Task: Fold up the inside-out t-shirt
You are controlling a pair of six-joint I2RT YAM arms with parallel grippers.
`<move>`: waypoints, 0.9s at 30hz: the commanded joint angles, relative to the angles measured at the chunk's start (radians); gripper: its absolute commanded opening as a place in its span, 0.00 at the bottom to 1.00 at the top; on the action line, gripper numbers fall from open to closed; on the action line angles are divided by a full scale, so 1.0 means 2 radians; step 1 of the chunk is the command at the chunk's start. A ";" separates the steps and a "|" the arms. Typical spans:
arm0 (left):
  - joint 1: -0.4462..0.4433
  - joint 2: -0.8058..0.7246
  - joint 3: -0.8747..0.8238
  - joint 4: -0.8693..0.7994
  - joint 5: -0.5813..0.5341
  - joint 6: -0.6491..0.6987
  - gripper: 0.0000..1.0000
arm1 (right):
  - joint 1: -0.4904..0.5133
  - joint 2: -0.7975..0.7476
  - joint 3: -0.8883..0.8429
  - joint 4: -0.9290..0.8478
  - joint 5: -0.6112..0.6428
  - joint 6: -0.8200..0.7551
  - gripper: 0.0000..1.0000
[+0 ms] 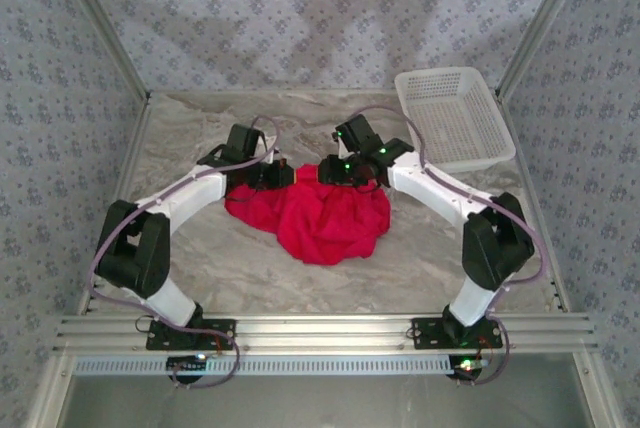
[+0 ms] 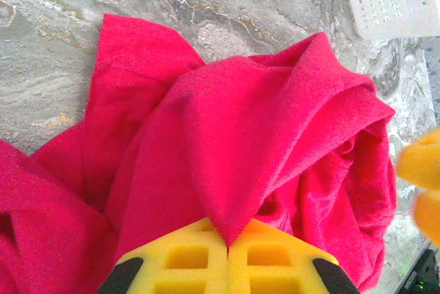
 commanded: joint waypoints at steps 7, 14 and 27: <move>0.004 -0.033 -0.004 -0.008 -0.001 -0.002 0.04 | -0.002 0.108 0.017 0.085 -0.024 0.151 0.59; 0.006 -0.041 -0.009 -0.008 -0.001 -0.001 0.04 | -0.003 0.121 0.034 0.086 0.000 0.171 0.22; 0.033 -0.035 0.023 -0.011 0.014 0.009 0.03 | -0.009 -0.077 0.001 -0.015 0.017 0.100 0.00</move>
